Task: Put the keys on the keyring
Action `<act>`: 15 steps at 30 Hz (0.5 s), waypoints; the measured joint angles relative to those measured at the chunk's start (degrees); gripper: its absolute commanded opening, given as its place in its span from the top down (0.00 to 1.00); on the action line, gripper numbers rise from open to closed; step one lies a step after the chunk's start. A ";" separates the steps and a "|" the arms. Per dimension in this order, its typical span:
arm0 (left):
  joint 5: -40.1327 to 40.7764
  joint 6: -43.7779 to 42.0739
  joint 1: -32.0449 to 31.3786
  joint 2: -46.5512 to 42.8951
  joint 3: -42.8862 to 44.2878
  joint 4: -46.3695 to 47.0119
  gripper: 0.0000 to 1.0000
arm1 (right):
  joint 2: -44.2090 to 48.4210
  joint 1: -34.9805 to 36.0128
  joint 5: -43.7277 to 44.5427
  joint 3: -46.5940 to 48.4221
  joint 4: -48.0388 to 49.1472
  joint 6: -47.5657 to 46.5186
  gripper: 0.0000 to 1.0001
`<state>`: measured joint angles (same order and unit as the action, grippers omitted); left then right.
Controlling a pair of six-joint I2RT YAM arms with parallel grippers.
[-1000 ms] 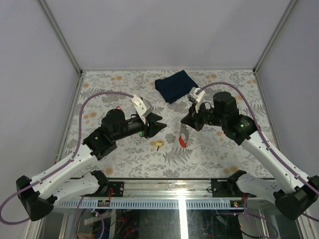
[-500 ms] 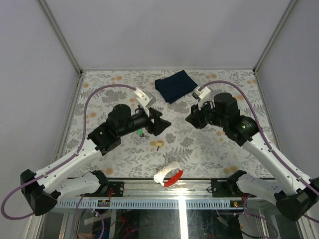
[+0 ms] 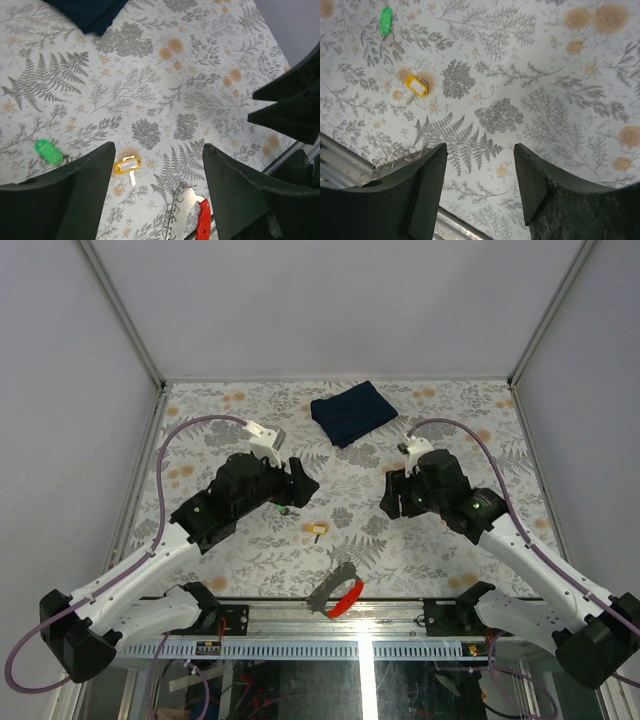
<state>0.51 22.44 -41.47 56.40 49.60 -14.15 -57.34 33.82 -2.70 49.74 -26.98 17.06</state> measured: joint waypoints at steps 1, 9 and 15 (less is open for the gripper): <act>0.22 0.28 0.44 -0.35 -0.72 -0.07 0.30 | -0.22 0.04 -0.59 -0.24 -0.35 0.90 0.36; 1.03 -0.46 1.09 -0.50 -1.60 -2.27 0.29 | -0.07 6.75 -4.79 -13.07 3.37 6.99 0.39; 0.07 -1.84 1.09 0.20 -1.60 -2.71 0.29 | -0.90 10.21 -9.35 -18.25 9.60 7.56 0.44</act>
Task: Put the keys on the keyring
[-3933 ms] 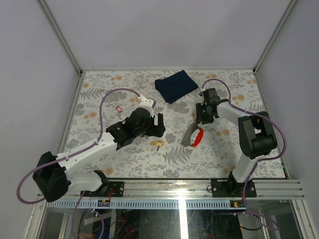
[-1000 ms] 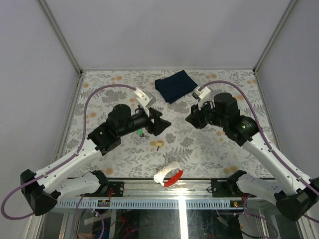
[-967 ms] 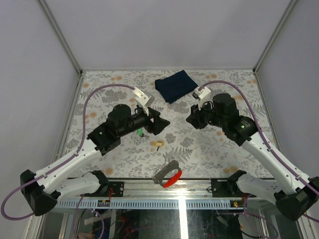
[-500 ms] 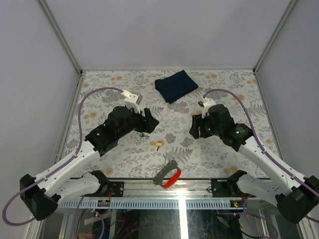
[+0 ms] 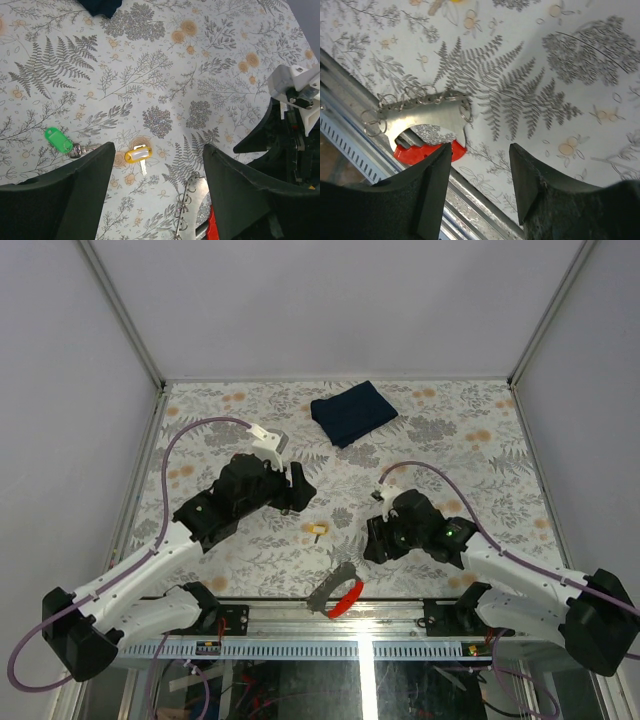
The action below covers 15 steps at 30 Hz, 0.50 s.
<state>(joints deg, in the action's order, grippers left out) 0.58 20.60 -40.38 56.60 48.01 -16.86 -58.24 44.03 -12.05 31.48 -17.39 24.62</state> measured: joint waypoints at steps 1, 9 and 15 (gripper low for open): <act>-0.33 -0.15 0.00 0.15 0.00 0.00 0.29 | -0.90 0.50 -1.03 -0.33 2.21 -0.02 0.44; -1.84 -1.16 0.00 0.50 0.00 0.02 0.29 | -7.61 3.45 -3.08 -1.90 10.40 -0.02 0.47; -2.32 -1.49 0.00 0.68 0.00 -0.04 0.29 | -12.22 5.38 -3.65 -2.29 13.31 -0.04 0.50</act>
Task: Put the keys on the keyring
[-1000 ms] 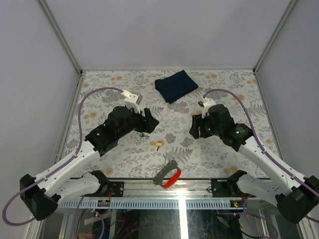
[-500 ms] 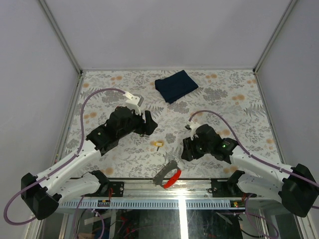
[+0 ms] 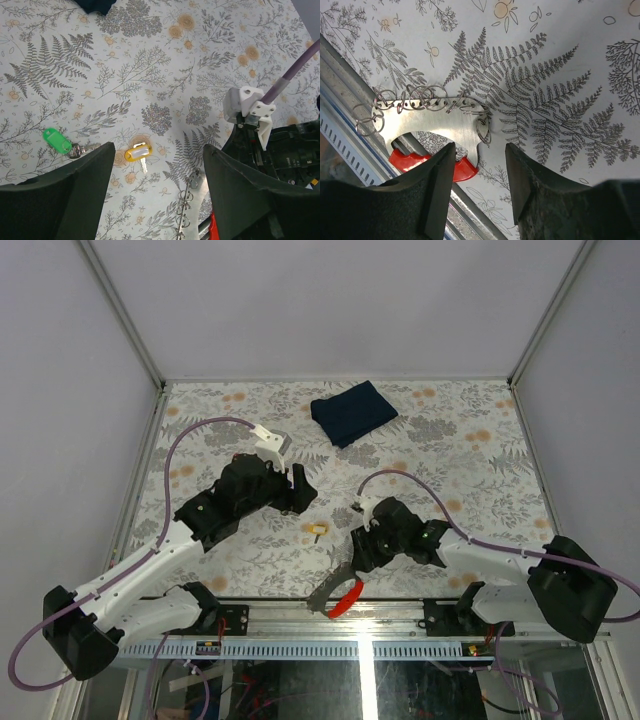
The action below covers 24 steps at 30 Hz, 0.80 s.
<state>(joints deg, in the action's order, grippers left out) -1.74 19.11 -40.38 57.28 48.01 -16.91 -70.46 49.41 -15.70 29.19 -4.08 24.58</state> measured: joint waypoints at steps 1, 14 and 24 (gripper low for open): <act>-0.04 -0.07 0.00 0.00 0.00 0.00 0.29 | -0.68 0.24 -0.04 -0.02 0.59 0.00 0.51; -0.59 -0.46 0.00 0.11 0.00 -0.31 0.30 | -6.05 1.62 0.20 -0.02 4.02 -0.48 0.85; -0.63 -0.66 0.00 -0.04 0.04 -0.37 0.31 | -1.62 1.70 3.30 0.02 1.92 -2.71 1.00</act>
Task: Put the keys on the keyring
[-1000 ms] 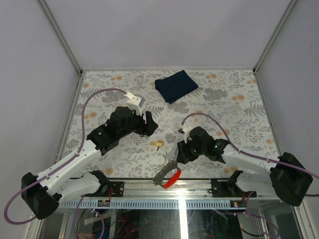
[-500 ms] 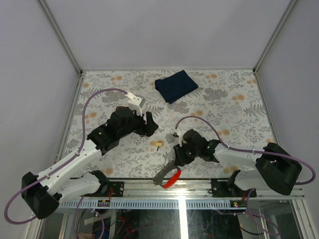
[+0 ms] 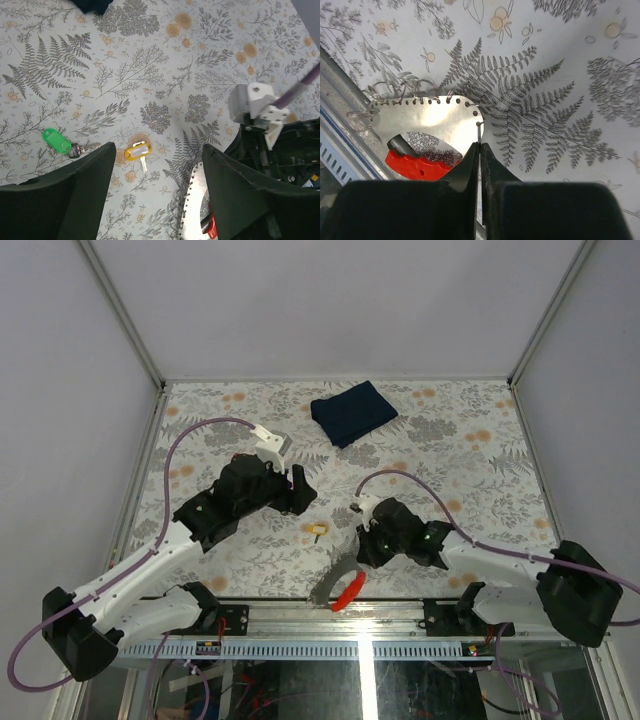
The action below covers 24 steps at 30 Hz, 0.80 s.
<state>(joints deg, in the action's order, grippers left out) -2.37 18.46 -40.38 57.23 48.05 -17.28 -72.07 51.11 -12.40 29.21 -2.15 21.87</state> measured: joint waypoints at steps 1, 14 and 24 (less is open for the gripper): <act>-0.11 -0.07 0.00 -0.17 0.00 0.00 0.31 | 1.79 0.00 0.61 0.20 -1.22 -0.85 1.00; -5.31 -3.96 0.00 -5.73 5.92 0.61 0.34 | 12.68 0.13 4.42 21.79 -19.19 -15.13 1.00; -14.23 -12.15 0.00 -6.84 14.49 0.83 0.43 | 15.13 0.15 2.86 34.80 -26.60 -26.49 1.00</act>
<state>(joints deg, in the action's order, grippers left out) -16.60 6.31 -40.38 50.39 62.54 -16.45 -56.95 51.27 -9.54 64.01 -28.75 -4.62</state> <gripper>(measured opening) 0.599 0.010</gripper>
